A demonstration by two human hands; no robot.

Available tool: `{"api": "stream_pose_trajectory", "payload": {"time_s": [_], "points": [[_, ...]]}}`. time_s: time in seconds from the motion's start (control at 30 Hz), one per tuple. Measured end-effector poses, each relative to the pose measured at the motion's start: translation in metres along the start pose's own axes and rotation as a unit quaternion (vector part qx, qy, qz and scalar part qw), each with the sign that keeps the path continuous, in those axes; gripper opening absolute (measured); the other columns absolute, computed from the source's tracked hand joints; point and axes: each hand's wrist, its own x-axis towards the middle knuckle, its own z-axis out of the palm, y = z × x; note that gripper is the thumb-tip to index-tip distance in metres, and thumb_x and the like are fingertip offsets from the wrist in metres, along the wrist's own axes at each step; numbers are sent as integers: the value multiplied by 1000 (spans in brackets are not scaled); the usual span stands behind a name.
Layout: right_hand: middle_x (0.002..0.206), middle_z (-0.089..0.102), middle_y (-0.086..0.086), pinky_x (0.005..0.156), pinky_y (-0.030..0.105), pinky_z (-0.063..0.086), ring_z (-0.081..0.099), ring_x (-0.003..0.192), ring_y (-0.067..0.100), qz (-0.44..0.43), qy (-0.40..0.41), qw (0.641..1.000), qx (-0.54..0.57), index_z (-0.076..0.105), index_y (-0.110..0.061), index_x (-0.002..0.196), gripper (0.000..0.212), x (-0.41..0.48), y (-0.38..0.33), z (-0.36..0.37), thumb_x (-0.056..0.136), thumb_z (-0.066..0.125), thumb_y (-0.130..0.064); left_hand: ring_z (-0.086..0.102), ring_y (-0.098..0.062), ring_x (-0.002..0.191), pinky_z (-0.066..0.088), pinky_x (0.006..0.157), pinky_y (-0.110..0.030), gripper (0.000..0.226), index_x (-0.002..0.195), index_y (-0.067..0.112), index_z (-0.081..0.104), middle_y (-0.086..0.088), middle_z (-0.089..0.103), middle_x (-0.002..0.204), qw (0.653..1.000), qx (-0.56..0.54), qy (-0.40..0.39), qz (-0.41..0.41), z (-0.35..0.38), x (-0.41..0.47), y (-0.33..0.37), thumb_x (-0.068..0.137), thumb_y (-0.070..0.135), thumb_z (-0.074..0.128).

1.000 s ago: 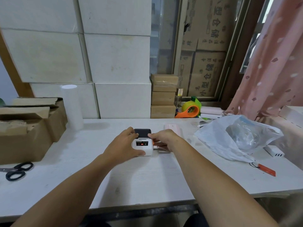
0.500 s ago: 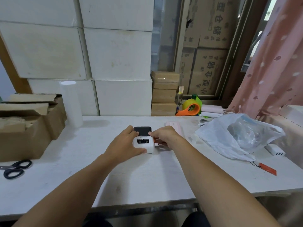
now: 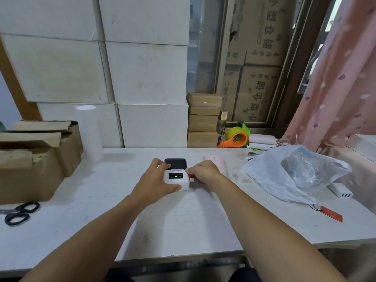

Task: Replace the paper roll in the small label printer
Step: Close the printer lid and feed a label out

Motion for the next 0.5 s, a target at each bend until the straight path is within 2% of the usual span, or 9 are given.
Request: {"api": "stream_pose_trajectory", "payload": {"time_s": [0.13,0.23,0.37,0.5], "points": [[96,78,5,85,37,61,73,95,22,-11,-36,999,-11,78,-11,100,31,-2,1,2,77,89,-31,59,-14,99,45,78,-25,85,140,23,50,9,42,126,1000,-7,10,-7,4,-3,0,69,54,83],[101,76,6,95,45,61,73,100,24,-12,-50,998,-19,75,-13,102,39,-6,1,2,70,89,-33,57,-15,101,45,81,-26,84,140,25,49,8,42,126,1000,-11,10,-15,5,-3,0,69,54,83],[104,74,3,96,46,60,70,100,22,-15,-39,999,-23,69,-19,100,43,-9,0,8,67,85,-42,57,-16,101,48,84,-28,84,140,26,49,8,42,125,999,-21,11,-23,7,-4,0,68,54,83],[106,73,5,94,44,59,70,102,24,-15,-43,998,-34,64,-19,96,36,-11,-3,9,72,83,-38,59,-17,102,52,87,-31,85,140,26,49,8,42,124,999,-29,9,-25,9,-4,-2,67,54,84]]}}
